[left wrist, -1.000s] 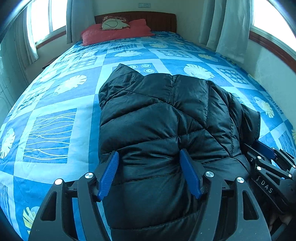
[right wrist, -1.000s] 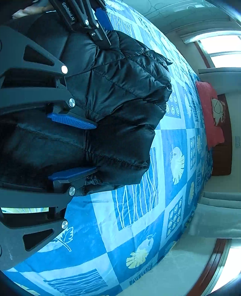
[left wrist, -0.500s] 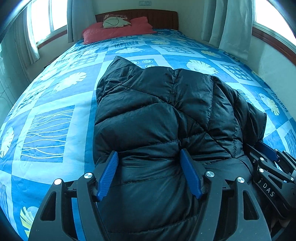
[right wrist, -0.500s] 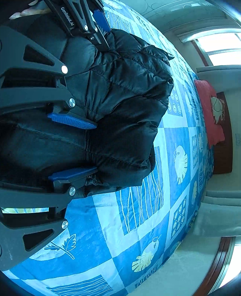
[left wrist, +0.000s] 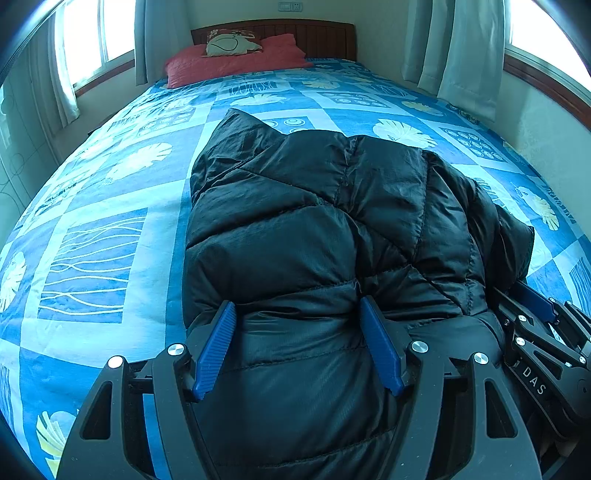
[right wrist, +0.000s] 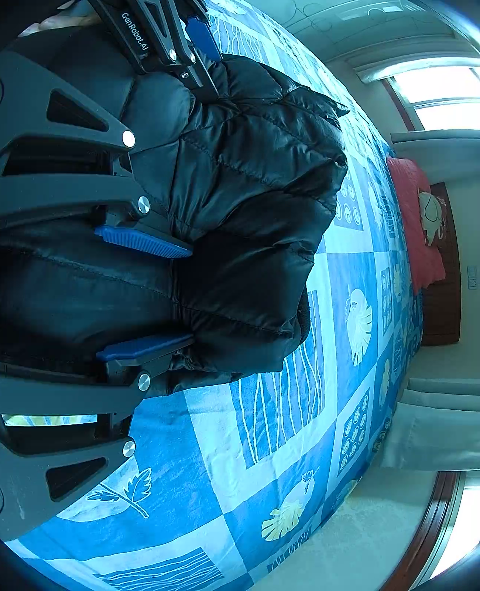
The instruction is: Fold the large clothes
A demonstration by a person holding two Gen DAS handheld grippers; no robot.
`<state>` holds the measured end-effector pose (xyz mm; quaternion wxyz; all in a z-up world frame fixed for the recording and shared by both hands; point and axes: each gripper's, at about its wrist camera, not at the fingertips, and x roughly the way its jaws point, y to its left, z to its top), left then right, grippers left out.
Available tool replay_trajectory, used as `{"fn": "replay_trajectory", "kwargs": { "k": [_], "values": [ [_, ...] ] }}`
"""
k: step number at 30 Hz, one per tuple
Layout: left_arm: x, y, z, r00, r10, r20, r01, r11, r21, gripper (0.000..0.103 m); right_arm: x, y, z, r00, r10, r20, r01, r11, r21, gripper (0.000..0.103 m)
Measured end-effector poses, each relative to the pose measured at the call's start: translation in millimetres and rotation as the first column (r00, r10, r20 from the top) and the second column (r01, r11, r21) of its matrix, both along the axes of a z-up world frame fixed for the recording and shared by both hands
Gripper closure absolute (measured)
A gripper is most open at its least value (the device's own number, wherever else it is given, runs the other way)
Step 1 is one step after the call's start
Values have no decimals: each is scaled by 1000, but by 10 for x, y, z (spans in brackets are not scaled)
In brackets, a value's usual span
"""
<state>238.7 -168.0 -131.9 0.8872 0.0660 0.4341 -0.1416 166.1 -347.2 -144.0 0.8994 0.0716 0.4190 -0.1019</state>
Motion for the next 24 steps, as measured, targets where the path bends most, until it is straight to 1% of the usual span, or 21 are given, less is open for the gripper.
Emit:
{"fn": "replay_trajectory", "kwargs": {
  "k": [24],
  "values": [
    [24,-8,-29,1000,1,8,-1,1000,-4,35,4,14,9,1000,-8,7,8,1000,-18,63]
  ]
}}
